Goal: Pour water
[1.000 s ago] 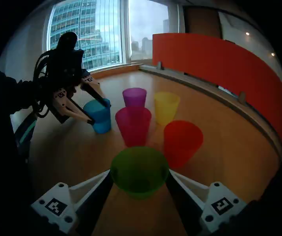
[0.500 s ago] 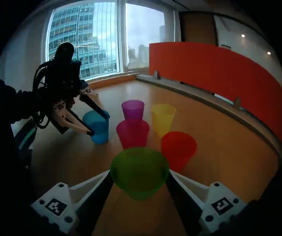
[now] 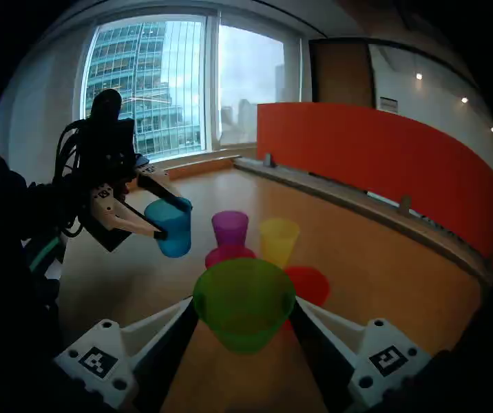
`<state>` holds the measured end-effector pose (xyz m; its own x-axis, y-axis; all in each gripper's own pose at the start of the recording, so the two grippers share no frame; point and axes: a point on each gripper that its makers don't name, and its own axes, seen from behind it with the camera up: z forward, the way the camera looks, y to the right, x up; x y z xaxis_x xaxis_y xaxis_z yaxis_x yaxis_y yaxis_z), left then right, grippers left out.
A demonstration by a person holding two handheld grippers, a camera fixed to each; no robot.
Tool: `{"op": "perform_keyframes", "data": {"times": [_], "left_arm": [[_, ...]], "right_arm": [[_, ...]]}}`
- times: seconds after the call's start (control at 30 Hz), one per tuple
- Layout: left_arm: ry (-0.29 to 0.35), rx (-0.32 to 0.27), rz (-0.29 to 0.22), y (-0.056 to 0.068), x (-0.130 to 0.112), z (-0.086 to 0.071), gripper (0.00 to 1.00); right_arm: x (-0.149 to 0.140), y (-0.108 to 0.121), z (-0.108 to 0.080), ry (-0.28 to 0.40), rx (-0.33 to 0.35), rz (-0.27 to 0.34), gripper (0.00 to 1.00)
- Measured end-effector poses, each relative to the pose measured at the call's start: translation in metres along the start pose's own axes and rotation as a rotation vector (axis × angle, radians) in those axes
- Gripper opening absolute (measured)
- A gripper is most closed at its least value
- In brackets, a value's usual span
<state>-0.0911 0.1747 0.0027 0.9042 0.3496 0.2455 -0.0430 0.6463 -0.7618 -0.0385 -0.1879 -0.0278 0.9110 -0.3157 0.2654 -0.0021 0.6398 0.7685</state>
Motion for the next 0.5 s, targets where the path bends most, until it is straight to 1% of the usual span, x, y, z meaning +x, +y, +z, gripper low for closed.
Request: {"op": "perform_keyframes", "data": {"times": [0.23,0.5], "left_arm": [[0.075,0.029,-0.009,-0.005,0.029,-0.011,0.90],[0.132,0.049,-0.018,-0.008,0.051,-0.021,0.90]], "right_arm": [[0.026,0.000,-0.006,0.070,-0.020,-0.018,0.91],[0.058,0.001,-0.013,0.160,-0.038,-0.025,0.92]]}}
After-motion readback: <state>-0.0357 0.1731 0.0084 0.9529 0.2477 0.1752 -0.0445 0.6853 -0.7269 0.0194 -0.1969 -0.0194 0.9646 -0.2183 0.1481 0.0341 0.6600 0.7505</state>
